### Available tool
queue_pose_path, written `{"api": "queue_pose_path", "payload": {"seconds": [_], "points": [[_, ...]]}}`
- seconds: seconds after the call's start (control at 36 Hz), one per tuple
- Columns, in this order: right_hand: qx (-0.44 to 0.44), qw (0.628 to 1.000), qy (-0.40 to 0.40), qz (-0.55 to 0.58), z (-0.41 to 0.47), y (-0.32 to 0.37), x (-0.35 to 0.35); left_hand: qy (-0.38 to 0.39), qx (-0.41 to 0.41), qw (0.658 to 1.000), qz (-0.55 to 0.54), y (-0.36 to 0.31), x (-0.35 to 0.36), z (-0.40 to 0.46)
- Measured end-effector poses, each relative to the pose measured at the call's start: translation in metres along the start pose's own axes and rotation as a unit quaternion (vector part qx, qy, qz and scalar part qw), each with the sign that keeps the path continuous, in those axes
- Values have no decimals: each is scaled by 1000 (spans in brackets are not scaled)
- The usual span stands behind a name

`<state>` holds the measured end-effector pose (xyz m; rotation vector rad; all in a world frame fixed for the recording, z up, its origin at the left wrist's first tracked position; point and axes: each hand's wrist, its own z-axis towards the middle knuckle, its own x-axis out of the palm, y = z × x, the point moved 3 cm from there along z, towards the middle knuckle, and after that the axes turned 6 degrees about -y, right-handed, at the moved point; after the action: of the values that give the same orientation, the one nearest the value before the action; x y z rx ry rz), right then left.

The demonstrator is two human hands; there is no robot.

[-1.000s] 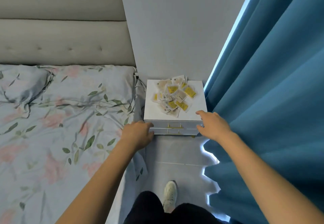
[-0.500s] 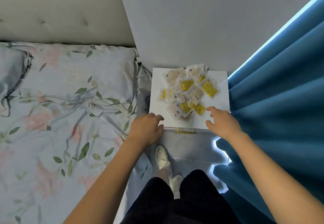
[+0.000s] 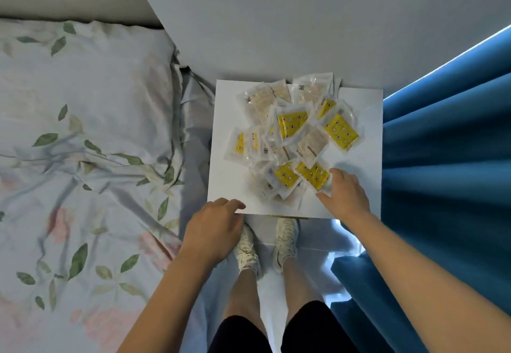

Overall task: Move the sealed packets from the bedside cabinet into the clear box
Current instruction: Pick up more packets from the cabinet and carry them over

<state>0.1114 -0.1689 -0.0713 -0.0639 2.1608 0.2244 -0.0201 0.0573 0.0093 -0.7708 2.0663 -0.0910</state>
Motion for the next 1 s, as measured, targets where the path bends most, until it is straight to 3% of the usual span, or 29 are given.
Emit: {"api": "queue_pose_path", "payload": {"seconds": [0.28, 0.47, 0.58, 0.64, 0.69, 0.75, 0.86, 0.89, 0.92, 0.97, 1.0], "points": [[-44, 997, -57, 22, 35, 3, 43, 7, 3, 999, -41, -29, 37, 37], [-86, 990, -97, -50, 32, -1, 54, 30, 1, 997, -68, -39, 48, 46], [-85, 991, -99, 31, 24, 0, 38, 29, -9, 994, -106, -46, 50, 53], [-72, 987, -63, 132, 20, 2, 28, 17, -26, 989, -144, -51, 49, 57], [-39, 955, -15, 294, 12, 9, 16, 2, -54, 974, -222, -57, 47, 60], [-20, 910, 43, 412, 2, 20, 7, 8, -98, 935, -341, -63, 45, 64], [-29, 814, 182, 551, -9, 38, 2, 10, -162, 849, -502, -58, 45, 71], [-34, 816, 177, 549, -8, 39, 1, -6, -171, 838, -518, -52, 45, 71], [-52, 845, 140, 514, -5, 38, -1, -28, -173, 832, -527, -46, 44, 71], [-123, 928, 14, 352, 4, 34, -2, -80, -167, 842, -507, -30, 44, 71], [-162, 951, -49, 260, 9, 31, 0, -100, -166, 844, -500, -23, 43, 70]]}}
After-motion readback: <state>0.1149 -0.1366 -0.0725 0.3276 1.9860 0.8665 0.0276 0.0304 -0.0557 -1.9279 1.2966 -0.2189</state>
